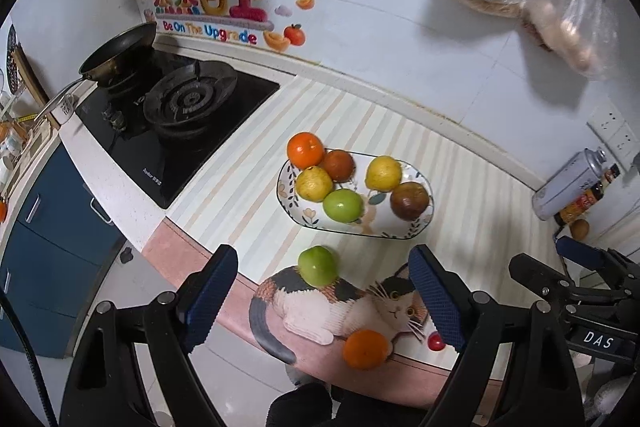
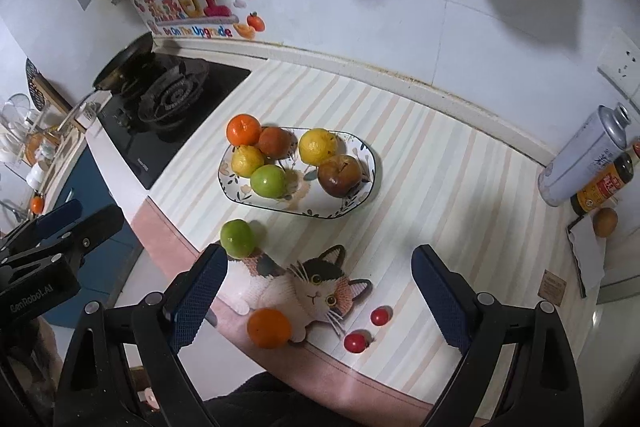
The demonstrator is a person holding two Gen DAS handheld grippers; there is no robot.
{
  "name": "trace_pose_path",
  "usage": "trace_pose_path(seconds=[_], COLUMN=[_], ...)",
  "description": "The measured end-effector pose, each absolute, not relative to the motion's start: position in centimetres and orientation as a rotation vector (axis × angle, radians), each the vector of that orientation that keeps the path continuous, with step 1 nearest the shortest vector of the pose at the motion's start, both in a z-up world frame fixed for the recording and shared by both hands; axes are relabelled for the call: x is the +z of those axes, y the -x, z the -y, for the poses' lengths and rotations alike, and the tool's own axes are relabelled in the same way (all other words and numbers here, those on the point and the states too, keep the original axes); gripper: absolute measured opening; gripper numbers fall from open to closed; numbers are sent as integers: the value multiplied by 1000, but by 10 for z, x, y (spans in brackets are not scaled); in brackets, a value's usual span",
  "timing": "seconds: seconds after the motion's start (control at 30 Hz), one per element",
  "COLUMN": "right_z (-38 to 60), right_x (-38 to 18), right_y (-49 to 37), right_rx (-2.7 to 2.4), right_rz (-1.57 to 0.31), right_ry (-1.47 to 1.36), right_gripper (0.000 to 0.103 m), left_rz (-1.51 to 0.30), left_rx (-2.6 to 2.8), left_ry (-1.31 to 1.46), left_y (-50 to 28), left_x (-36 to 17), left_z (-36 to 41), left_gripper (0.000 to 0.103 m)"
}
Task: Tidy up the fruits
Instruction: 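Withdraw both open tools from the plate, then grasp the green apple with the left tool while the right tool grasps the orange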
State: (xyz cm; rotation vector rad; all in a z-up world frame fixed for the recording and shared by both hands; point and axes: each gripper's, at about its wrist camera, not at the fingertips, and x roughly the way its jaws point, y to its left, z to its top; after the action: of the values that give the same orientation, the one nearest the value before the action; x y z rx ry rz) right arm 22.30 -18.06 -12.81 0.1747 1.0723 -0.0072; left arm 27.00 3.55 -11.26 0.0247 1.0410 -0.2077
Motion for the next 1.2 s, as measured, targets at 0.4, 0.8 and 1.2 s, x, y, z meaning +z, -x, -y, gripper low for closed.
trace_pose_path(seconds=[0.4, 0.8, 1.2], right_z=[181, 114, 92], right_x=[-150, -345, -393], right_y=[-221, -245, -246], right_rx=[52, 301, 309], right_rz=[-1139, -1608, -1650], right_ry=[-229, -284, -145], right_gripper=[95, 95, 65], left_rz=[-1071, -1319, -1413], left_rx=[-186, 58, 83], left_ry=[-41, -148, -116], left_y=[-261, -267, -279], left_x=[-125, -234, -271], left_z=[-33, -73, -84], left_gripper=[87, 101, 101])
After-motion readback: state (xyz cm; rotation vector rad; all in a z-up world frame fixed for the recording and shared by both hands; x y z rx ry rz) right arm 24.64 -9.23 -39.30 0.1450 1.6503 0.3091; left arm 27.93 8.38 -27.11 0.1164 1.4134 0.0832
